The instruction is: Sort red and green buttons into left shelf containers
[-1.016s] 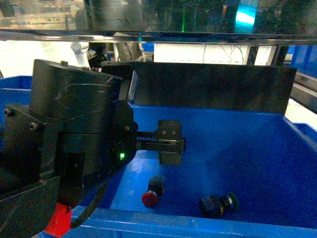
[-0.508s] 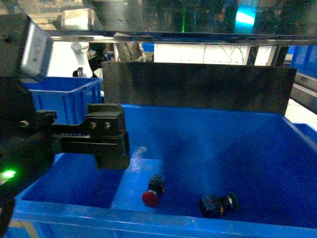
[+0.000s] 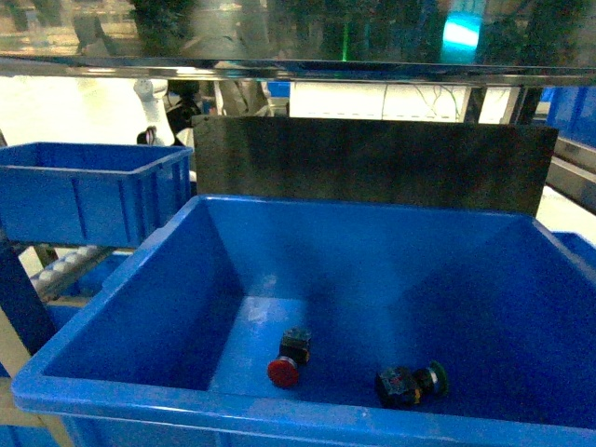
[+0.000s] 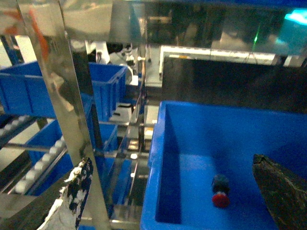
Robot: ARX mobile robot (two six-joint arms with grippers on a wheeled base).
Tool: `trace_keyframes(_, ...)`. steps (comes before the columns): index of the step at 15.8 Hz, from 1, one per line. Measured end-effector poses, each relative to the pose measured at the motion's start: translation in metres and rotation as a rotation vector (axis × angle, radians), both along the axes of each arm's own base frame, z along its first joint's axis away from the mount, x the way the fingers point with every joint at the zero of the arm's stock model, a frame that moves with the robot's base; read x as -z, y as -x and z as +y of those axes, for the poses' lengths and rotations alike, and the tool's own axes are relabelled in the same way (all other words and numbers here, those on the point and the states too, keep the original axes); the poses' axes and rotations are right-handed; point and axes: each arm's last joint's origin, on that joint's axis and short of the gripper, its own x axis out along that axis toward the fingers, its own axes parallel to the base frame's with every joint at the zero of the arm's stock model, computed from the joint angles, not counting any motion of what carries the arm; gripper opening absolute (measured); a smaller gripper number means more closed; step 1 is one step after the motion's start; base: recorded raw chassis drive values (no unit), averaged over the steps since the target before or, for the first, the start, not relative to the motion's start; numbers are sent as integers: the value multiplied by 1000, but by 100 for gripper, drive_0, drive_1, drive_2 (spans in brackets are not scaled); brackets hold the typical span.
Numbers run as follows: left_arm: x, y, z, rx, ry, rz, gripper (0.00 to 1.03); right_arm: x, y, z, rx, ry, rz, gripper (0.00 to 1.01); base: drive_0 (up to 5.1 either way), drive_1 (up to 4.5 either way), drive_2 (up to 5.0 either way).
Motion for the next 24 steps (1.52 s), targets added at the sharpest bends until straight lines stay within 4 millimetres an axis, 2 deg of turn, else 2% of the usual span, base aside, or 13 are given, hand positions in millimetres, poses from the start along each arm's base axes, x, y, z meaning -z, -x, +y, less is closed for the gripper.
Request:
trace_keyframes(2, -14, 0, 5, -9, 34, -46, 98, 0, 0, 0, 0, 0, 0, 98, 0, 0, 0)
trace_keyframes(5, -14, 0, 4, 3, 32, -40, 98, 0, 0, 0, 0, 0, 0, 98, 0, 0, 0)
trace_keyframes(7, -14, 0, 9, 38, 46, -149, 86, 0, 0, 0, 5, 3, -13, 96, 0, 0, 0)
trace_keyframes(9, 1, 5, 25, 39, -19, -164, 61, 4, 1, 9, 68, 8, -37, 71, 0, 0, 0)
trace_keyframes(10, 5, 7, 32, 43, -33, -168, 46, 4, 1, 14, 33, 8, -36, 56, 0, 0, 0)
trace_keyframes(11, 9, 9, 36, 44, -40, -168, 34, 5, 1, 13, 63, 9, -35, 44, 0, 0, 0)
trace_keyframes(14, 16, 12, 45, 45, -39, -171, 4, 4, 1, 13, 67, 9, -36, 14, 0, 0, 0)
trace_keyframes(15, 19, 13, 47, 46, -42, -168, 2, 4, 1, 13, 67, 9, -36, 5, 0, 0, 0)
trace_keyframes(16, 20, 14, 49, 46, -42, -167, 2, 4, 1, 13, 67, 12, -36, 2, 0, 0, 0)
trace_keyframes(19, 24, 16, 53, 49, -41, -169, 2, 4, 1, 13, 67, 11, -36, 2, 0, 0, 0)
trace_keyframes(21, 27, 18, 64, 26, -46, -169, 2, 4, 1, 13, 66, 11, -36, 2, 0, 0, 0)
trace_keyframes(24, 37, 28, 63, 49, -46, -170, 2, 5, 1, 13, 66, 11, -35, 2, 0, 0, 0)
